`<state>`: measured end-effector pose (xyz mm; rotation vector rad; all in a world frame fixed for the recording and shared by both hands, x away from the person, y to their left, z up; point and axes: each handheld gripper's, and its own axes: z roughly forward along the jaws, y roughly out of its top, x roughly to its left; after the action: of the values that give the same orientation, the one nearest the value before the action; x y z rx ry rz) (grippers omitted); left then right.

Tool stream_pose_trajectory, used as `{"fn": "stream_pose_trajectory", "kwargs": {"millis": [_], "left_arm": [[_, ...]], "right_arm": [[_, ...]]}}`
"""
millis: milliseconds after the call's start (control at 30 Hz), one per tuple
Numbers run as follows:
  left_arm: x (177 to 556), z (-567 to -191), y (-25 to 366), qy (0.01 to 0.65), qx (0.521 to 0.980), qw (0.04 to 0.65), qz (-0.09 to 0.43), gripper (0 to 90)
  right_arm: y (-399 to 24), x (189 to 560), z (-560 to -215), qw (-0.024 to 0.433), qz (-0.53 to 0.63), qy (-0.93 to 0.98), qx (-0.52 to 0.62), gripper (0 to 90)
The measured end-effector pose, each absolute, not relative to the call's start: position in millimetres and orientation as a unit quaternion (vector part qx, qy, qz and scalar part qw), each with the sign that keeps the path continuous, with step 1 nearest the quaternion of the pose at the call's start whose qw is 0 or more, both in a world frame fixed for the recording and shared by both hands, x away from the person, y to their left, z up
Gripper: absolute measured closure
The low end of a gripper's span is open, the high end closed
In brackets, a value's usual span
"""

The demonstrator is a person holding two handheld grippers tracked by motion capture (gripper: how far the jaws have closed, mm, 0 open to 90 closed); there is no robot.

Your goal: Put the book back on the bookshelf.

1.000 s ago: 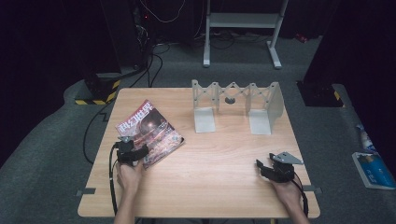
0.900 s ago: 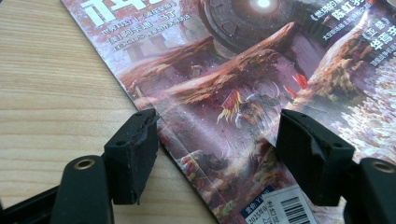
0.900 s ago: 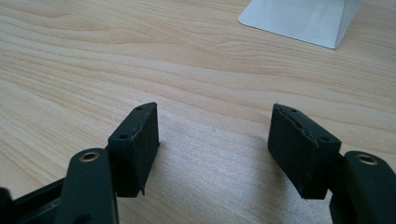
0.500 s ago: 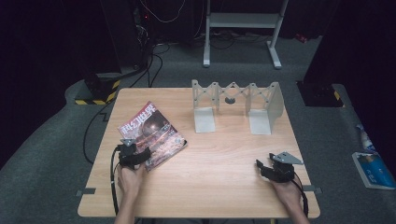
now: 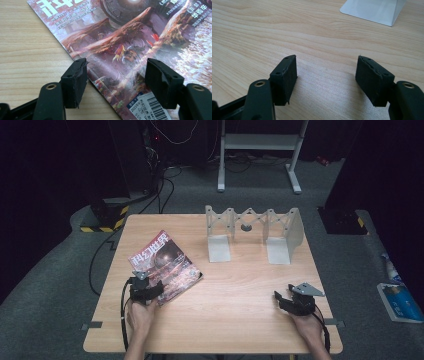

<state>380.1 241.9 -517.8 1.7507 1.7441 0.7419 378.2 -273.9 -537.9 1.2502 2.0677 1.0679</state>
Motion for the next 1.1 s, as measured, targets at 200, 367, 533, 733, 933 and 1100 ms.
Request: {"fn": "stream_pose_trajectory", "kwargs": {"millis": [200, 367, 533, 733, 933, 1100], "left_arm": [[373, -519, 235, 0.644, 0.653, 0.284, 0.280, 35.4], [366, -520, 228, 0.635, 0.660, 0.289, 0.278, 35.4], [361, -520, 223, 0.630, 0.664, 0.292, 0.279, 35.4], [354, -519, 218, 0.624, 0.672, 0.293, 0.272, 35.4], [345, -521, 213, 0.618, 0.671, 0.304, 0.275, 35.7], [338, -521, 210, 0.613, 0.675, 0.309, 0.269, 36.7]], "right_arm": [[-274, 378, -538, 0.247, 0.392, 0.758, 0.459, 33.8], [-274, 378, -538, 0.247, 0.392, 0.758, 0.459, 33.7], [-274, 378, -538, 0.247, 0.391, 0.759, 0.459, 33.7], [-274, 378, -538, 0.248, 0.392, 0.760, 0.456, 33.7], [-274, 378, -537, 0.244, 0.389, 0.762, 0.456, 34.9], [-273, 377, -535, 0.239, 0.385, 0.767, 0.455, 36.5]]}}
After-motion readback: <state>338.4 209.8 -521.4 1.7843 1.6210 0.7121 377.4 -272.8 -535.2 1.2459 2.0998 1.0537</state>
